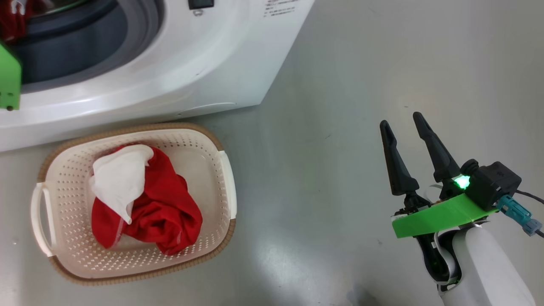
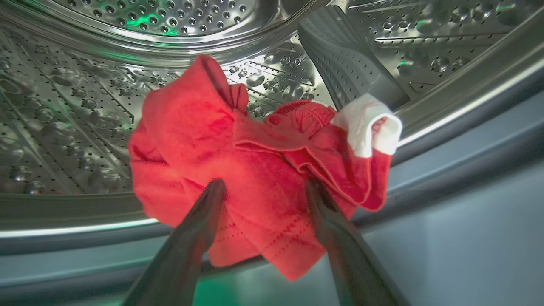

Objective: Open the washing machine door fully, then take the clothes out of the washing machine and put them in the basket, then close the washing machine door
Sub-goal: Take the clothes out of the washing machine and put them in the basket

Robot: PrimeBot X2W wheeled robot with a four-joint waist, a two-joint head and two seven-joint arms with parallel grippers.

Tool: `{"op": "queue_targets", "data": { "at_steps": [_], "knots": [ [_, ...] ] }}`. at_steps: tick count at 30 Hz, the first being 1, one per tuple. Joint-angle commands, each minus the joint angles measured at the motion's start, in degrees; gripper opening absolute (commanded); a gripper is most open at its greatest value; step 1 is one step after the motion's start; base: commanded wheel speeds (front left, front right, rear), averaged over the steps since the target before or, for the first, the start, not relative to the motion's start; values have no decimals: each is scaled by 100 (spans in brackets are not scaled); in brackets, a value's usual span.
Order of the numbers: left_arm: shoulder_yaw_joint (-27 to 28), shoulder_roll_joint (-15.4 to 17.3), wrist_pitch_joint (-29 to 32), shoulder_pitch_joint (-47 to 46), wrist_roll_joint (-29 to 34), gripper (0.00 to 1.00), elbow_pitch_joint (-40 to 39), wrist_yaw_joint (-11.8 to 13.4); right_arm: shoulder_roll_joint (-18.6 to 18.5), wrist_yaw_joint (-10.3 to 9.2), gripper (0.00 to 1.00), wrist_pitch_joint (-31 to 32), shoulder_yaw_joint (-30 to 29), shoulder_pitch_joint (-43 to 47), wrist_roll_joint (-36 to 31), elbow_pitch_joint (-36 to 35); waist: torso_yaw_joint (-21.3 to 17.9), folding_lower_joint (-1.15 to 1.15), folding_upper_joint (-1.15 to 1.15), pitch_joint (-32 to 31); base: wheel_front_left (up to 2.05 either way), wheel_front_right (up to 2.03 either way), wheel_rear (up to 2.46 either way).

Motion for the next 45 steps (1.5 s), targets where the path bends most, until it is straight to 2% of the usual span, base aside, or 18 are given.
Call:
{"op": "queue_targets", "data": {
  "at_steps": [1, 6, 7, 8, 10, 12, 21, 30, 33, 36, 42, 45],
  "knots": [
    [45, 328, -3, -115, -25, 100, -64, 45, -1, 36, 100, -36, 136, -40, 70, -145, -39, 0, 0, 33, 0, 0, 0],
    [8, 359, -26, -155, -65, 100, 13, 44, -1, 36, 100, -36, 135, -62, 88, -140, -82, 0, 0, 52, 0, 0, 0],
    [-2, 363, -33, -158, -72, 76, 24, 39, -1, 36, 100, -36, 137, -66, 90, -138, -88, 0, 0, 49, 0, 0, 0],
    [-17, 369, -34, -161, -74, 45, 34, 35, -1, 36, 100, -36, 140, -69, 92, -135, -95, 0, 0, 48, 0, 0, 0],
    [-41, 377, -42, -167, -82, 17, 51, 30, -1, 36, 100, -36, 141, -78, 93, -130, -105, 0, 0, 44, 0, 0, 0],
    [-65, 378, -57, -166, -93, 0, 65, 25, -1, 36, 100, -36, 144, -84, 95, -125, -114, 0, 0, 33, 0, 0, 0],
    [-35, 237, -398, -91, -299, 0, 96, -2, -1, 36, 100, -36, 105, -36, 67, -100, -65, 0, 0, -117, 0, 0, 0],
    [406, -203, -1326, 277, -1001, 0, 45, -224, -1, 36, 100, -36, 47, 76, -67, -34, 103, 0, 0, -505, 0, 0, 0],
    [485, -306, -1446, 482, -1141, 0, -114, -269, -1, 36, 100, -36, 23, 146, -112, -34, 167, 0, 0, -619, 0, 0, 0],
    [591, -357, -1478, 727, -1279, 0, -462, -298, -1, 36, 100, -36, 3, 222, -154, -48, 219, 0, 0, -701, 0, 0, 0],
    [865, -454, -1483, 1593, -1433, 0, -1863, -277, 0, 36, 100, -36, -70, 357, -234, -72, 349, 0, 0, -869, 0, 0, 0],
    [971, -510, -1484, 1882, -1465, 0, -2283, -271, 0, 36, 100, -36, -86, 387, -258, -70, 395, 0, 0, -920, 0, 0, 0]
  ]
}}
